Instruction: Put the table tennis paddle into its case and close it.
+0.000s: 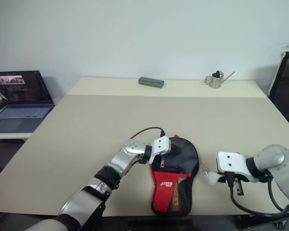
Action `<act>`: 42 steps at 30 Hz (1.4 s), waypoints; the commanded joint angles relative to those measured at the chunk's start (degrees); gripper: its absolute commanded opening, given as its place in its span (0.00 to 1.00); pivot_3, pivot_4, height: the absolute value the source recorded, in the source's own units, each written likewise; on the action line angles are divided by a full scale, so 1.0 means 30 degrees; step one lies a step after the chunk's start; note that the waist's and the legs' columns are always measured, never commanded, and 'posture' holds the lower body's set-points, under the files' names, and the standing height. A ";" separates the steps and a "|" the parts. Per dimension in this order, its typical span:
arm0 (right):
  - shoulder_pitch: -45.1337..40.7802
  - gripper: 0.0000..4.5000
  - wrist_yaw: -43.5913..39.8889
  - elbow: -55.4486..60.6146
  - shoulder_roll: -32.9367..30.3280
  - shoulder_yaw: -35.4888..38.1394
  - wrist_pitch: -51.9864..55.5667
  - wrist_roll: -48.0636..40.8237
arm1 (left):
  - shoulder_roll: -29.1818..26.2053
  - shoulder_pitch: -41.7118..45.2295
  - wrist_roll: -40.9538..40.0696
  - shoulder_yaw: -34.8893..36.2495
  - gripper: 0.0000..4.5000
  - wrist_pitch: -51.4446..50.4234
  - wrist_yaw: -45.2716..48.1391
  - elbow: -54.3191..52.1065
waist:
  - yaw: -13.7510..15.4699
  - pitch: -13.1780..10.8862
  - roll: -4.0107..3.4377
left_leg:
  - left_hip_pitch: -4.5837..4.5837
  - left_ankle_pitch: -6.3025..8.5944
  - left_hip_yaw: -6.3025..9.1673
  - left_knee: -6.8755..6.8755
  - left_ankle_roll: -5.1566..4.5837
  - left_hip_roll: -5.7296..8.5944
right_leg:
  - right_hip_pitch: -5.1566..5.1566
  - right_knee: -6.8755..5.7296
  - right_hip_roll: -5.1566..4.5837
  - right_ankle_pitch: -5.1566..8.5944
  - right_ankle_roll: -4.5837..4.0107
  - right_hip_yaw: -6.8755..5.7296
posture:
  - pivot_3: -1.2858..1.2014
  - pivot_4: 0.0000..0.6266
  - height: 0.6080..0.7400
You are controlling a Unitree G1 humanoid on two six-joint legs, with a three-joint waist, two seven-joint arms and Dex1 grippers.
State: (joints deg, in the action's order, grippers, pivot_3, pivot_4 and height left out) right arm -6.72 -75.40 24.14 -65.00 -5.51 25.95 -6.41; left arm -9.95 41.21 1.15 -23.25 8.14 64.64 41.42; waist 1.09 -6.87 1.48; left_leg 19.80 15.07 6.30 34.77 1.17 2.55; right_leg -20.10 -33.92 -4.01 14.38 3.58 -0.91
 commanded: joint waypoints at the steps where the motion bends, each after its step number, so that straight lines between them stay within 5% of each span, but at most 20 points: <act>1: 0.1078 0.00 -0.0306 0.1708 -0.0731 0.0721 -0.0033 -0.0734 | -0.0097 -0.1045 0.1721 -0.1560 0.96 -0.0452 0.0451 0.1356 | 0.0076 0.0002 0.0009 | 0.0000 0.0002 0.0000 0.0000 -0.0002 0.0001 | 0.0001 0.0003 -0.0002 0.0001 0.0002 -0.0001 | 0.52 0.24 1.00; 24: 1.4073 0.00 -0.2256 1.0690 -0.2564 0.6466 -0.1308 -0.1910 | 0.0487 -0.1689 0.2034 -0.1751 0.96 -0.0901 0.0492 0.0560 | 0.0253 0.0115 0.0046 | -0.0012 0.0160 -0.0008 0.0036 -0.0081 0.0010 | 0.0146 0.0164 -0.0023 0.0075 0.0100 -0.0020 | 0.52 0.24 1.00; 36: 1.2635 0.00 -0.1149 1.1954 -0.3236 0.6292 0.1010 -0.4572 | 0.0719 -0.1614 0.2099 -0.1662 0.96 -0.0881 0.0316 0.0738 | 0.0427 0.0133 0.0047 | -0.0016 0.0197 0.0021 0.0037 -0.0094 0.0009 | 0.0161 0.0275 -0.0028 0.0074 0.0105 -0.0044 | 0.52 0.24 1.00; 37: 1.2480 0.16 -0.0968 1.1954 -0.3185 0.6249 0.1326 -0.5231 | 0.0739 -0.1597 0.2107 -0.1645 0.96 -0.0861 0.0284 0.0780 | 0.0488 0.0133 0.0047 | -0.0015 0.0198 0.0026 0.0036 -0.0094 0.0005 | 0.0161 0.0275 -0.0032 0.0075 0.0104 -0.0044 | 0.52 0.24 1.00; 41: 1.1918 0.43 -0.0241 1.1954 -0.3239 0.7078 0.2709 -0.8605 | 0.0787 -0.1544 0.2105 -0.1562 0.96 -0.0841 0.0194 0.0896 | 0.0589 0.0132 0.0048 | -0.0012 0.0200 0.0036 0.0034 -0.0095 -0.0003 | 0.0161 0.0279 -0.0036 0.0078 0.0098 -0.0040 | 0.52 0.24 1.00; 42: 1.1852 0.43 -0.0173 1.1954 -0.3363 0.7766 0.3193 -0.9789 | 0.0807 -0.1519 0.2101 -0.1536 0.96 -0.0838 0.0143 0.0938 | 0.0590 0.0132 0.0048 | -0.0013 0.0200 0.0033 0.0035 -0.0095 -0.0005 | 0.0160 0.0277 -0.0038 0.0078 0.0098 -0.0040 | 0.52 0.24 1.00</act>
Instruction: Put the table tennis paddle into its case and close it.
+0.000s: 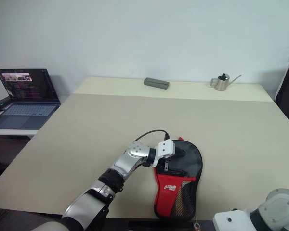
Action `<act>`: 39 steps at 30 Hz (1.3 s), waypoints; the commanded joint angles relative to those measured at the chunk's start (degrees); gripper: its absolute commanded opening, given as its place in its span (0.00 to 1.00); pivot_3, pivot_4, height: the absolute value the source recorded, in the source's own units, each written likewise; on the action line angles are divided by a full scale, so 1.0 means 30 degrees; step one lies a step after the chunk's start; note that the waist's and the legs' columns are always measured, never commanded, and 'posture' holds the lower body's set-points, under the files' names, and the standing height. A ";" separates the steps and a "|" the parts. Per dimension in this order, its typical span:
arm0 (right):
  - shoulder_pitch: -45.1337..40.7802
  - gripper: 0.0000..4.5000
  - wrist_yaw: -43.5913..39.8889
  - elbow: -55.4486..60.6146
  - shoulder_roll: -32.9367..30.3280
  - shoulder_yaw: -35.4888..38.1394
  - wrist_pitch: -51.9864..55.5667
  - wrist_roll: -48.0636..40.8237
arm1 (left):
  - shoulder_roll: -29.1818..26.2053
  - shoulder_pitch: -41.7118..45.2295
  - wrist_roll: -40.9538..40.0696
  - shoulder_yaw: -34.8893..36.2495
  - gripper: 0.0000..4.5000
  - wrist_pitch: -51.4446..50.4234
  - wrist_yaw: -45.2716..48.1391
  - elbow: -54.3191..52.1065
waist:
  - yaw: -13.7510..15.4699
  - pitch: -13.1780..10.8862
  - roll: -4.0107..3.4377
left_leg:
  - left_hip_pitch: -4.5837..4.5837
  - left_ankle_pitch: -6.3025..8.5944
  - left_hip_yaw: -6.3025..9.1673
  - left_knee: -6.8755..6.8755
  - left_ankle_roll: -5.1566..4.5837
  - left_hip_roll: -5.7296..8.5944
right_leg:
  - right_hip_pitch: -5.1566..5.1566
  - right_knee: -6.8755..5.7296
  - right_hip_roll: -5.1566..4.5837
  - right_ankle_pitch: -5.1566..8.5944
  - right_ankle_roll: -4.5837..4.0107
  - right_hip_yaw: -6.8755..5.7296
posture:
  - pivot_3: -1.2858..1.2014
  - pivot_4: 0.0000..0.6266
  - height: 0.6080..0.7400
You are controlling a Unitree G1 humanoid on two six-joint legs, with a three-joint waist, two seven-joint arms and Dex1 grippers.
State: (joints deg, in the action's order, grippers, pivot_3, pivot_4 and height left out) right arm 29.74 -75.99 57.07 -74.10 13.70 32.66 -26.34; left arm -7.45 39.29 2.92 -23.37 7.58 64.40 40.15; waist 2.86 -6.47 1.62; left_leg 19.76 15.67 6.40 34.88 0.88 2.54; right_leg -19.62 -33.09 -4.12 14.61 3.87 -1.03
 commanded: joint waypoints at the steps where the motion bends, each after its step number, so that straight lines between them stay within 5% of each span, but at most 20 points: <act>1: -0.0370 0.43 0.0098 0.0978 -0.0442 0.2017 0.1424 -0.4300 | -0.0004 -0.0851 0.1519 -0.1480 0.96 -0.0633 0.0169 0.1408 | 0.0002 -0.0001 -0.0002 | -0.0001 0.0000 -0.0003 0.0002 0.0000 0.0000 | 0.0001 -0.0001 -0.0004 -0.0001 0.0001 -0.0001 | 0.52 0.24 1.00; 6: -0.2184 0.43 0.0964 0.0605 -0.1136 0.5473 0.4328 -1.0705 | 0.0100 -0.0622 0.1488 -0.1396 0.96 -0.0553 0.0035 0.1613 | 0.0023 -0.0003 -0.0003 | -0.0003 0.0000 -0.0011 0.0018 -0.0001 -0.0020 | 0.0006 -0.0001 -0.0011 -0.0005 0.0005 -0.0004 | 0.52 0.24 1.00; 9: -0.4966 0.43 0.2614 -0.1240 -0.1673 0.5242 0.5103 -1.2974 | 0.0142 -0.0569 0.1297 -0.1229 0.96 -0.0586 0.0041 0.1554 | 0.0030 -0.0008 -0.0020 | -0.0001 0.0000 -0.0016 0.0018 -0.0001 -0.0023 | 0.0005 0.0001 -0.0027 -0.0004 0.0002 0.0003 | 0.52 0.24 1.00; 15: -1.0877 0.43 0.4057 -0.6549 -0.1091 0.0510 0.4306 -0.9868 | -0.0298 -0.0937 -0.0391 -0.0116 0.96 -0.1440 0.1066 -0.0944 | -0.0005 -0.0030 -0.0014 | 0.0021 -0.0003 -0.0043 0.0016 -0.0007 -0.0025 | -0.0044 0.0006 -0.0071 0.0064 -0.0131 0.0017 | 0.52 0.24 1.00; 22: -1.5571 0.43 0.6037 -1.1486 0.2792 -0.5071 0.0743 -0.2406 | -0.1297 -0.1473 -0.1502 0.0726 0.96 -0.3436 0.0942 -0.4950 | -0.0396 -0.0115 -0.0081 | 0.0104 -0.0013 -0.0077 0.0000 -0.0010 -0.0034 | -0.0153 -0.0073 0.0009 -0.0037 -0.0116 0.0029 | 0.52 0.24 1.00; 31: -1.6574 0.43 0.4638 -1.5549 0.6302 -0.5264 -0.2714 -0.0422 | -0.2283 -0.1686 -0.3588 0.2607 0.96 -0.6469 0.0027 -0.9432 | -0.0541 -0.0247 -0.0118 | 0.0060 -0.0040 -0.0103 0.0021 -0.0024 -0.0025 | -0.0143 -0.0128 0.0033 -0.0067 -0.0081 0.0056 | 0.52 0.24 1.00; 39: -1.7645 0.43 0.3895 -1.8824 0.7819 -0.4785 -0.3834 0.0149 | -0.5573 -0.3074 -0.7658 0.6786 0.96 -1.1155 -0.0457 -1.4034 | -0.0863 -0.0289 -0.0156 | 0.0022 -0.0049 -0.0111 0.0017 -0.0011 -0.0040 | -0.0165 -0.0215 0.0032 -0.0056 -0.0105 0.0094 | 0.52 0.24 1.00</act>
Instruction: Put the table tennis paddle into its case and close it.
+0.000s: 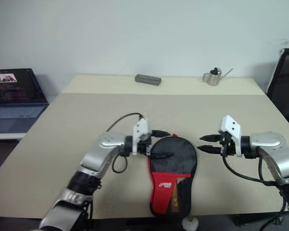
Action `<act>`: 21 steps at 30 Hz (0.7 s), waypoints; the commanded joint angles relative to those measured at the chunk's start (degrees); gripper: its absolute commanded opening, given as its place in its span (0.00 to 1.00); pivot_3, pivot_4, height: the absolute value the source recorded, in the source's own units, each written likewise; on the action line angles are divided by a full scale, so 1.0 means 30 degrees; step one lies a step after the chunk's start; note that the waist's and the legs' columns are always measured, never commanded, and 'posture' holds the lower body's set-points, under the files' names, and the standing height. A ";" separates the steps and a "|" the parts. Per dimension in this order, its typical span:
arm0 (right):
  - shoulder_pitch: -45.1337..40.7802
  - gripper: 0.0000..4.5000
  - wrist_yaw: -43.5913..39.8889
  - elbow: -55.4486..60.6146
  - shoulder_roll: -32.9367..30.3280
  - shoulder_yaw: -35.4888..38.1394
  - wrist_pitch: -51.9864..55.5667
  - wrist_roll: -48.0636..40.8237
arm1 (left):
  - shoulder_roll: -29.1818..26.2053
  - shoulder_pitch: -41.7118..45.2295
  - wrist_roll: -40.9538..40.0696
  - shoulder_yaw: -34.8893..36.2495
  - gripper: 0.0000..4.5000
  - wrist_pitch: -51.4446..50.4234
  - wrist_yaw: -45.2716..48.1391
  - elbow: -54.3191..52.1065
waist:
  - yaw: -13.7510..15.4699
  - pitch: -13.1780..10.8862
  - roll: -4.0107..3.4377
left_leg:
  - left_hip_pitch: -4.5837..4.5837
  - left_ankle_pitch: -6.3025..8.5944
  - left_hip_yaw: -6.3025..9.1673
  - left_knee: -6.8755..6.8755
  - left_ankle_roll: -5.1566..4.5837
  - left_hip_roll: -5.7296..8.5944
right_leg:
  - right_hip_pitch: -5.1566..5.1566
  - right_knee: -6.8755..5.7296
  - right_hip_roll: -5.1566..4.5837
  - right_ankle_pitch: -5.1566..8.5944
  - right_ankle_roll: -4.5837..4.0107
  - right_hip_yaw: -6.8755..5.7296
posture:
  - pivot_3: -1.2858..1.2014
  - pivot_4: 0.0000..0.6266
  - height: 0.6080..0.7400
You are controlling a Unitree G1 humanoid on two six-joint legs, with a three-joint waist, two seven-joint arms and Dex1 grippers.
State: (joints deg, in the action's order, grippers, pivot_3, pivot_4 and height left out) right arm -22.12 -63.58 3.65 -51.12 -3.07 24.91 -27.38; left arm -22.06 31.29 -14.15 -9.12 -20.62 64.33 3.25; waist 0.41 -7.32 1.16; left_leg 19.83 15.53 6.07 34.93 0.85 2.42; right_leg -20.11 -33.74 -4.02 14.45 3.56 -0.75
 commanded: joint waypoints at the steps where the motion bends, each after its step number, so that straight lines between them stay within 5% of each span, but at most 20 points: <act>1: -0.0391 0.43 -0.0423 -0.1506 0.0333 0.0990 -0.1686 0.0482 | -0.1082 -0.0634 -0.2418 0.2623 0.96 -0.2288 -0.0663 -0.2011 | -0.0088 -0.0014 -0.0001 | 0.0000 0.0000 -0.0003 0.0000 0.0000 0.0003 | -0.0005 -0.0001 0.0000 0.0001 -0.0001 0.0000 | 0.52 0.24 1.00; 11: -0.1117 0.43 -0.3185 -0.4727 0.0260 0.1722 -0.2482 0.0310 | -0.4826 -0.3618 -0.3527 0.5120 0.96 -0.2937 -0.1129 -0.4542 | -0.0115 -0.0068 -0.0008 | -0.0006 -0.0003 0.0002 0.0006 0.0006 0.0007 | -0.0021 -0.0005 -0.0018 -0.0049 -0.0113 0.0033 | 0.52 0.24 1.00; 21: -0.2843 0.43 -0.4512 -0.7002 -0.0504 0.1754 -0.2387 0.1040 | -0.5337 -0.5268 -0.3044 0.5631 0.96 -0.2387 -0.3522 -0.5783 | -0.0119 -0.0072 -0.0018 | -0.0011 -0.0004 0.0003 0.0005 0.0009 -0.0002 | -0.0025 -0.0004 -0.0031 -0.0056 -0.0160 0.0050 | 0.52 0.24 1.00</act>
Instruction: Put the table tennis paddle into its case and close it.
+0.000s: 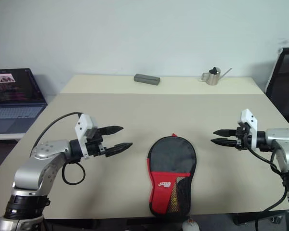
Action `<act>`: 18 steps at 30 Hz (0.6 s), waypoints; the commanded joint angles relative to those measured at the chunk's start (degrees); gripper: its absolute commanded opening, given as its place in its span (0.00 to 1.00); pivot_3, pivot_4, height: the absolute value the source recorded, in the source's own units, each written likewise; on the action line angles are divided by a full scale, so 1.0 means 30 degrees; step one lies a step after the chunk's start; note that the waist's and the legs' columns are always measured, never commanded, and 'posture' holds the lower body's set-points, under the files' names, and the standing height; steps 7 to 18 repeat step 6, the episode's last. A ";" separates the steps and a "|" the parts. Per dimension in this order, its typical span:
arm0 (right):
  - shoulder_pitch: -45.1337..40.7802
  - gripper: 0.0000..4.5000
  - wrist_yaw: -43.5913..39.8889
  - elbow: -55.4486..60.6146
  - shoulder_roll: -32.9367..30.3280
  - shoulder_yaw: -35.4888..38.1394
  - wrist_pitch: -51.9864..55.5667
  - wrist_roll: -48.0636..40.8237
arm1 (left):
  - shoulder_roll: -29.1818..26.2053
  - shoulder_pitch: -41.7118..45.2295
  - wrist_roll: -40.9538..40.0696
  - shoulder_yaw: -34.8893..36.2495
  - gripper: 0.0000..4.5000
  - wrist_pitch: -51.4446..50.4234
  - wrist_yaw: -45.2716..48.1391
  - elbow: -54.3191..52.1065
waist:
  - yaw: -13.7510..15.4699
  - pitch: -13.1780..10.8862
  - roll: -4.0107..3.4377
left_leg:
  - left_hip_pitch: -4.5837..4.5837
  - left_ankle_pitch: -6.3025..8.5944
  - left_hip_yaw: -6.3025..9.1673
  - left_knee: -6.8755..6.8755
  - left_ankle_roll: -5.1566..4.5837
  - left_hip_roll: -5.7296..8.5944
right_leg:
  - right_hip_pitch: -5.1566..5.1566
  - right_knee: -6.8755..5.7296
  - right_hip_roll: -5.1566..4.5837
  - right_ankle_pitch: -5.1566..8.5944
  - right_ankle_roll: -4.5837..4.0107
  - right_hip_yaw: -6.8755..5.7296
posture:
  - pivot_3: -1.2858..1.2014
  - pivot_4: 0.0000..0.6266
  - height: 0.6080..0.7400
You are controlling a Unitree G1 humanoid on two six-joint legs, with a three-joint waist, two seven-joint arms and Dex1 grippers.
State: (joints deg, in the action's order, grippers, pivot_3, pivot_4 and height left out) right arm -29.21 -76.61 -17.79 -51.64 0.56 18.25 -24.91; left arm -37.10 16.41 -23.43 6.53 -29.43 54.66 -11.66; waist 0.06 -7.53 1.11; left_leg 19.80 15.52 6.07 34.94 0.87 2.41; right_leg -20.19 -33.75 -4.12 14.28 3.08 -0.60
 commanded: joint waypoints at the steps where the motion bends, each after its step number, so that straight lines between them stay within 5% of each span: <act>1: -0.0617 0.43 -0.0257 -0.0179 -0.0293 0.0526 -0.0336 0.0358 | -0.0238 -0.0392 0.0099 0.0280 0.96 0.0588 -0.0492 -0.0837 | -0.0003 -0.0001 -0.0002 | 0.0006 0.0000 -0.0002 -0.0001 0.0000 -0.0001 | 0.0001 0.0000 0.0000 0.0000 -0.0003 0.0001 | 0.52 0.24 1.00; 18: -0.1103 0.43 -0.0675 -0.0584 -0.0575 0.0088 -0.0277 0.1141 | -0.0091 -0.1547 0.0623 0.0108 0.96 0.0852 -0.1699 -0.1299 | -0.0007 -0.0003 -0.0005 | 0.0010 0.0001 -0.0011 -0.0007 0.0002 -0.0005 | 0.0003 0.0000 -0.0005 0.0001 -0.0017 0.0015 | 0.52 0.24 1.00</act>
